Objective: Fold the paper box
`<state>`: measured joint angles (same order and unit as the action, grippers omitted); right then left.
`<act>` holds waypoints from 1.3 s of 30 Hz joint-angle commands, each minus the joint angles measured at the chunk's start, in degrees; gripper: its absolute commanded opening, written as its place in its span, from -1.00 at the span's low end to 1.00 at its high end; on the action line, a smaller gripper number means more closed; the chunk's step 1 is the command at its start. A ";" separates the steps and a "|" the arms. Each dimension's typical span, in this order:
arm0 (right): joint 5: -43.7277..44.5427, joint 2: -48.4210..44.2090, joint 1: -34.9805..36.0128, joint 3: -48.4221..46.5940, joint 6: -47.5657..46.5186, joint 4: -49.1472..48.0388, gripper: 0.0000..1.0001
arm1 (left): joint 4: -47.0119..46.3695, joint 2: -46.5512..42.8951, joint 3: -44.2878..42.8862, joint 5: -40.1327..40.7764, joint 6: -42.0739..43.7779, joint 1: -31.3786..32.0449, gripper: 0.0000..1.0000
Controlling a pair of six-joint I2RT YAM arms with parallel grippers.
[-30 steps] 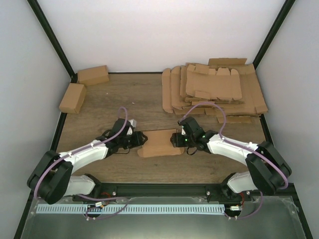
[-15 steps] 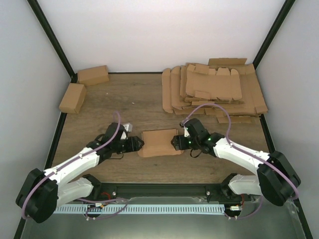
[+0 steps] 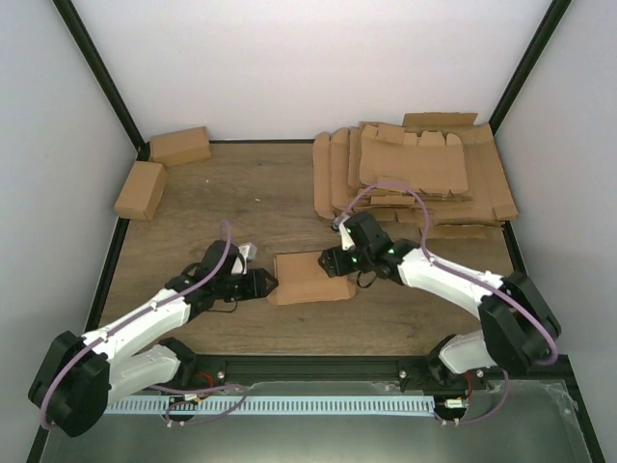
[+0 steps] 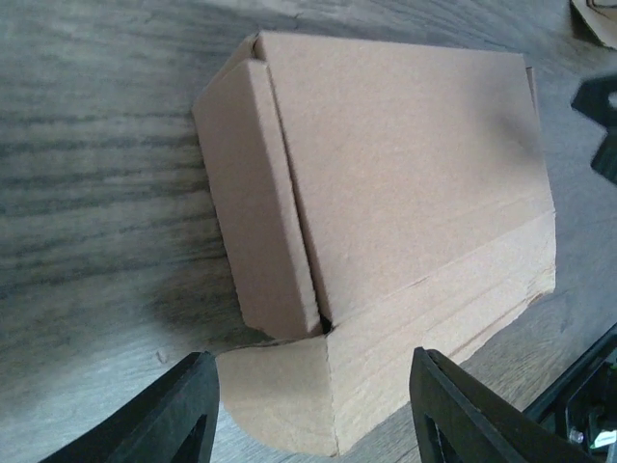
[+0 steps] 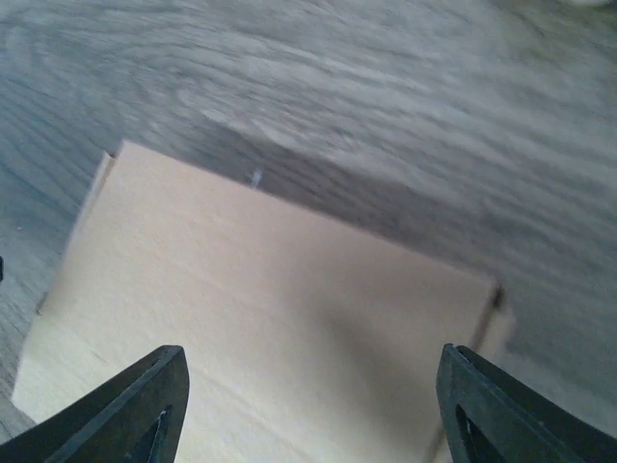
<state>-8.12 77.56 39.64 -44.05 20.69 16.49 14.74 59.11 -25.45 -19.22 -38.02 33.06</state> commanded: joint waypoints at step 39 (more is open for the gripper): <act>-18.95 31.77 -6.84 -20.04 -16.62 -0.23 -0.19 | 8.79 -5.05 -10.25 -4.21 2.68 -4.58 0.03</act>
<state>-28.42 104.88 34.22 -62.11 3.88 14.13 20.01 57.56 -32.97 -21.39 -34.83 28.80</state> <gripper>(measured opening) 0.410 0.515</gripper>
